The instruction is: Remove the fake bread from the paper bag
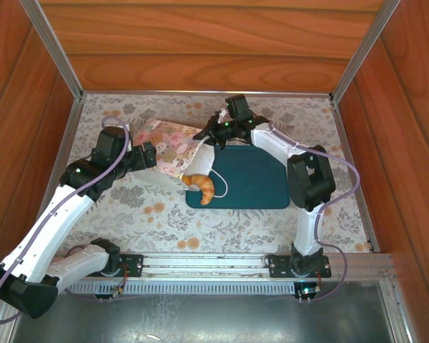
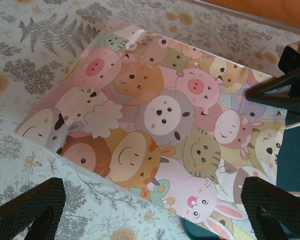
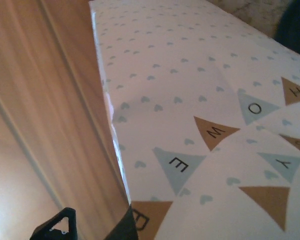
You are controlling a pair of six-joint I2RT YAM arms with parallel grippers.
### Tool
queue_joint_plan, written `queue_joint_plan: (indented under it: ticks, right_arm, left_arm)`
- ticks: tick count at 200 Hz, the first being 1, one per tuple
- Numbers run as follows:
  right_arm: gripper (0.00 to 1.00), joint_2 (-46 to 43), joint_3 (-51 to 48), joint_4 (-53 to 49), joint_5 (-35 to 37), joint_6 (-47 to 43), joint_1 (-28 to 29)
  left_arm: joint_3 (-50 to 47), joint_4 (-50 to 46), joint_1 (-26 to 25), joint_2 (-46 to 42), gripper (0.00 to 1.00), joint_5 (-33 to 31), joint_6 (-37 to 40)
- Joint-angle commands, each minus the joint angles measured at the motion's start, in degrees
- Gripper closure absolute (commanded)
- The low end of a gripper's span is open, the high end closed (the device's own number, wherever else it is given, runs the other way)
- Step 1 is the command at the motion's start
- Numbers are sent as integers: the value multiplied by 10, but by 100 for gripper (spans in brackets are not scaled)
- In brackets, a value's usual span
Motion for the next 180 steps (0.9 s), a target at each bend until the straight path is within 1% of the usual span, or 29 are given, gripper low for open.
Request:
queue_joint_plan:
  ticks: [1,31,61,95,108,113,127,131,133,138,148,155,159,180]
  right_arm:
    - [99,25,35,-6,-11,-1,25]
    - [100,56,84,-13,-12,0,48]
    - [100,89,147,-57,-12,-18,67]
    - [100,98,152,-48,-5,-4,80]
    - [97,96,150,-55,-2,-6,79]
    - [93,93,147,-64,6,-11,76]
    - [86,82,138,-78,29,-25,71]
    - [83,79,137,-84,33,-31,70]
    - [78,77,138,-89,37,-36,69]
    - [74,75,139,-98,39,-44,66]
    - [67,68,142,-122,47,-59,60]
    - [60,59,142,-138,53,-71,53]
    - [58,55,142,-145,58,-77,51]
    - [41,10,134,-184,88,-117,29]
  left_arm:
    - [-8,1,5,-23,4,-21,-4]
    - [-16,1,6,-49,4,-32,-6]
    - [-22,1,8,-69,4,-50,-4]
    - [-16,-1,10,-79,3,-32,4]
    - [-17,-1,10,-83,3,-24,6]
    - [-17,-1,10,-82,3,-19,10]
    - [-15,0,10,-78,4,1,20]
    - [-13,0,10,-76,4,4,23]
    - [-13,0,10,-75,4,6,23]
    - [-10,0,10,-72,3,11,26]
    - [-5,0,10,-65,3,25,31]
    - [-1,1,10,-60,4,34,34]
    - [2,1,10,-57,4,40,35]
    - [17,6,10,-38,5,81,49]
